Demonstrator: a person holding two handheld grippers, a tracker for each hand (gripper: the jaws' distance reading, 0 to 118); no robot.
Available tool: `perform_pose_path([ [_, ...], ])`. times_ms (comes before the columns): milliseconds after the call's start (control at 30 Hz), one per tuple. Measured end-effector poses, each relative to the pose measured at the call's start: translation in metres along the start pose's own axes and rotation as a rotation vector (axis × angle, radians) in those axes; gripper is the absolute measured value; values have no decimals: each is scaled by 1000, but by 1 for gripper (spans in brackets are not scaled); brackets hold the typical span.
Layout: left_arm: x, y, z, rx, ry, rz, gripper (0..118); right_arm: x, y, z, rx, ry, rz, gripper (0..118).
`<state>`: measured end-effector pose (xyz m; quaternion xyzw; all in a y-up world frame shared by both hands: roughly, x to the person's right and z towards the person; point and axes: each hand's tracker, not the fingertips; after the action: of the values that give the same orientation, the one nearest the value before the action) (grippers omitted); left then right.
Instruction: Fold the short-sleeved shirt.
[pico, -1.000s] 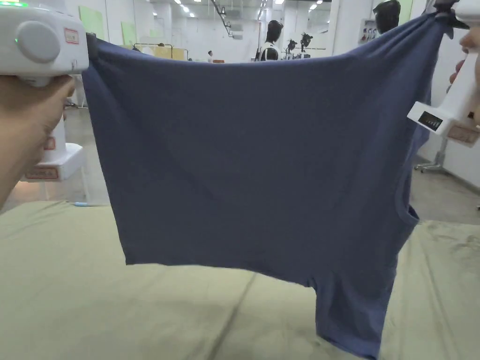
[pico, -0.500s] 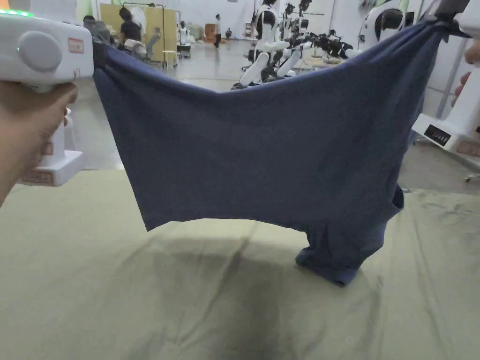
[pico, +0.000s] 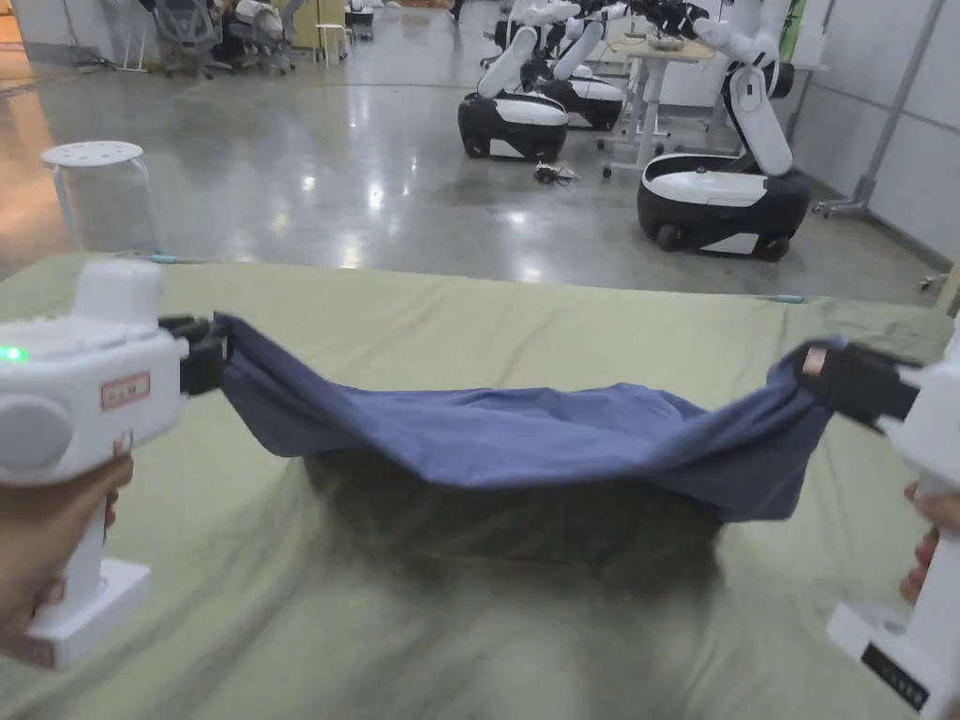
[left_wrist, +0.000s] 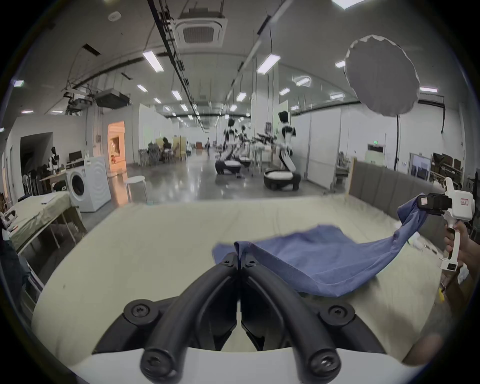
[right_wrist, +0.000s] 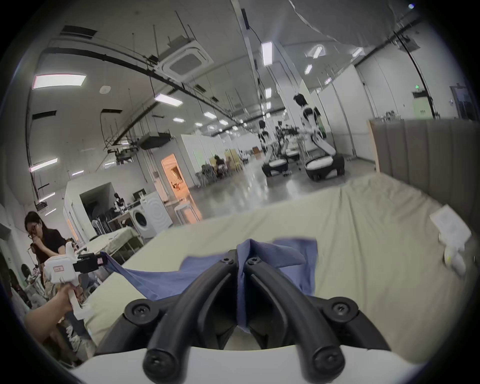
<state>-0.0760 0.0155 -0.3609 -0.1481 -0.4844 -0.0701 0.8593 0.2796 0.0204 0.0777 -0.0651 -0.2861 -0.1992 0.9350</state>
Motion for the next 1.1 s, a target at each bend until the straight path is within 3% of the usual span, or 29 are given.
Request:
perform_pose_path([
  [133,7,-65,41,-113,-6,1,0,11,-68,43,-110,-19,-33,3],
  [200,7,-101,64,-172,-13,50,0,15,-95,65,-189,-44,-12,3],
  [400,8,-188,109,-313,4,24,0,28,-157,115,-329,-84,31,3],
  [633,6,-228,143,-338,46,110,0,41,-194,149,-342,-168,8,3],
  [700,3,-232,144,-324,37,107,0,46,-200,149,-348,-195,84,3],
  [767,7,-229,140,-307,70,72,2,49,-200,148,-331,-199,91,6],
  [800,7,-226,139,-308,83,70,12,50,-199,150,-312,-199,90,30],
  [833,6,-222,140,-301,97,76,31,48,-198,152,-285,-213,81,68],
  [867,4,-216,143,-287,106,102,61,47,-193,155,-267,-222,62,113],
  [900,3,-210,150,-276,93,157,103,47,-189,160,-254,-218,37,115],
  [933,2,-203,159,-250,65,190,118,45,-181,170,-150,-179,17,113],
  [967,2,-194,178,-191,1,214,113,33,-172,183,-113,-166,13,115],
  [1033,8,-171,213,-76,-15,214,114,17,-151,203,-85,-181,56,118],
  [1100,24,-150,255,-10,94,148,116,-6,-137,233,38,-210,151,118],
])
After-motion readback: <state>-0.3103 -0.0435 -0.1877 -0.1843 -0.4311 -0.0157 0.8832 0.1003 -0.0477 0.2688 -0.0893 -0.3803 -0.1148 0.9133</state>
